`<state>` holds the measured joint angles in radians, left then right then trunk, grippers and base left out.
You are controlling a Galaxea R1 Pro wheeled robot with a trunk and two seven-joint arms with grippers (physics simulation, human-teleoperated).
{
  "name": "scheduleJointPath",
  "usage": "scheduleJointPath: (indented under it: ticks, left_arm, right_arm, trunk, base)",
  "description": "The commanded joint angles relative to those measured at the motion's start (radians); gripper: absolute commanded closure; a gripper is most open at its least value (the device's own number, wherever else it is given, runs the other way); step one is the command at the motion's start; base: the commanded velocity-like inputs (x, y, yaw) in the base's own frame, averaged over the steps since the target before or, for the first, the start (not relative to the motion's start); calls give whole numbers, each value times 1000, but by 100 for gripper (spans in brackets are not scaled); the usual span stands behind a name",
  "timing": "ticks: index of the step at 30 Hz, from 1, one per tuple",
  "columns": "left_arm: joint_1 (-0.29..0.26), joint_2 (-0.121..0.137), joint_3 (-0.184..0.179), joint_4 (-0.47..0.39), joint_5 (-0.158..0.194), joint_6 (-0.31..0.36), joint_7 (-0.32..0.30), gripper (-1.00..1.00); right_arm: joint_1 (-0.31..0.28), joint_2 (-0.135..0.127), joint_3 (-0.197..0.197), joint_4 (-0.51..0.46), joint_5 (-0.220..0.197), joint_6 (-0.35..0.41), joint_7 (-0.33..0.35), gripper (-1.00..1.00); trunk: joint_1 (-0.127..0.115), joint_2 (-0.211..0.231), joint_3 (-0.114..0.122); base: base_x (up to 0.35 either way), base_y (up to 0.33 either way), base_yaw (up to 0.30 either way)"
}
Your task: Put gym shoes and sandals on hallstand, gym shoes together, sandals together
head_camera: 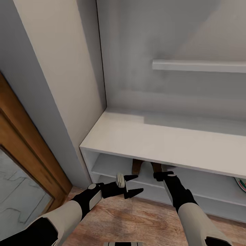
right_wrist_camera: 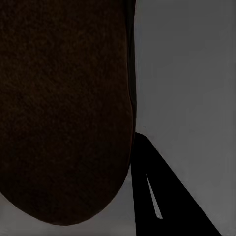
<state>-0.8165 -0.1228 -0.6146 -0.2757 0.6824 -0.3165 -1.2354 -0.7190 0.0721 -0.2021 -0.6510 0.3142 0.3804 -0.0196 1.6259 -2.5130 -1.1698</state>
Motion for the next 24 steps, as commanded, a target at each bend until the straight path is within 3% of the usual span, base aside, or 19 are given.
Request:
scheduleJointPath:
  ticks: [1, 21, 22, 24]
  left_arm:
    - [-1, 0, -8, 1, 9, -6, -1, -100]
    - [-1, 1, -8, 1, 9, -6, -1, -100]
    - [-1, 1, -8, 1, 9, -6, -1, -100]
    - [-1, 0, -8, 1, 9, -6, -1, -100]
  right_arm:
    - [0, 1, -3, -1, 0, 5, -2, 100]
    - [0, 0, -4, -1, 0, 5, -2, 100]
    - [0, 0, -4, -1, 0, 5, -2, -100]
    - [0, 0, -3, -2, 0, 5, -2, -100]
  trunk:
    - [0, 0, -1]
    - [0, 0, -1]
    - [0, 0, -1]
    - [0, 0, -1]
  base:
    - [0, 14, 0]
    - [40, 1, 0]
    - [2, 0, 0]
    - [0, 0, 0]
